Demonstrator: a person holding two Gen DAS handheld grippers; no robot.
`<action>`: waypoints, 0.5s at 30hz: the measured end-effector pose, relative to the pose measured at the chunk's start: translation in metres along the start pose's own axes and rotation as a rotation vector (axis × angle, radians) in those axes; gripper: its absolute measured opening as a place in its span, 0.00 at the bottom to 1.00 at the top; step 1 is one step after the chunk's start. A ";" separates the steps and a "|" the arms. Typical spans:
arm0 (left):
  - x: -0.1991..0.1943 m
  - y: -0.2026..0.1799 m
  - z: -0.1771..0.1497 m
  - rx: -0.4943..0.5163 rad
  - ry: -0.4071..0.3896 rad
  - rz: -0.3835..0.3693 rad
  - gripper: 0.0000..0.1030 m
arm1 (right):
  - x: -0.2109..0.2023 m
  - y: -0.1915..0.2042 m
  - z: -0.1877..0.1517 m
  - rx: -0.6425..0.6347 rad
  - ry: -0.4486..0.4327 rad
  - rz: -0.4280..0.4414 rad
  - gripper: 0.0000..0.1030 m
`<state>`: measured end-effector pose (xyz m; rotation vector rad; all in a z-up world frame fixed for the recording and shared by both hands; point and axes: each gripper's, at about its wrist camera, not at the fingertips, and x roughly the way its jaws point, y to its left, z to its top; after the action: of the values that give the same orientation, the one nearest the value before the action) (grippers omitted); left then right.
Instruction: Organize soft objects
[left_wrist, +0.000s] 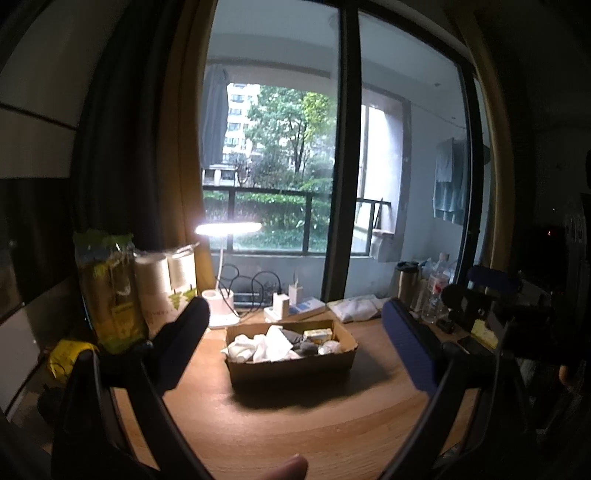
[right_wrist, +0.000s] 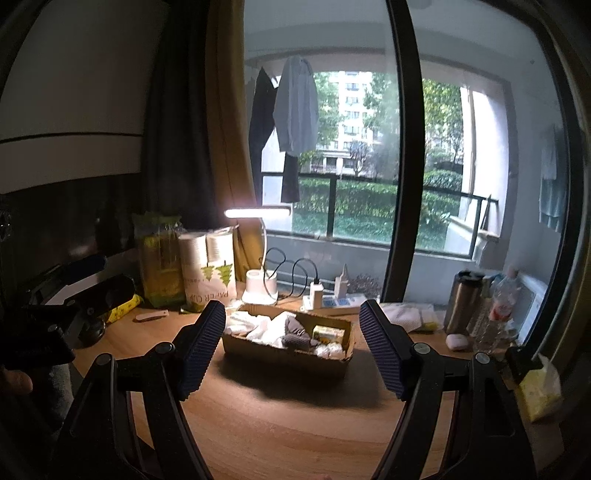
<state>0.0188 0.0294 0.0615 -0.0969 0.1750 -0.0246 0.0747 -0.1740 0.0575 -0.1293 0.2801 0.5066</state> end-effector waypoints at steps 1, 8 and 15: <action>-0.002 0.000 0.003 0.003 -0.006 0.002 0.93 | -0.003 0.000 0.003 -0.002 -0.008 -0.006 0.76; -0.009 0.001 0.013 0.004 -0.021 0.021 0.93 | -0.013 -0.004 0.016 -0.008 -0.033 -0.029 0.76; -0.009 -0.001 0.016 0.003 -0.026 0.033 0.93 | -0.017 -0.010 0.020 0.003 -0.054 -0.039 0.76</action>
<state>0.0124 0.0302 0.0793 -0.0910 0.1505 0.0096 0.0705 -0.1865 0.0822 -0.1178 0.2253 0.4704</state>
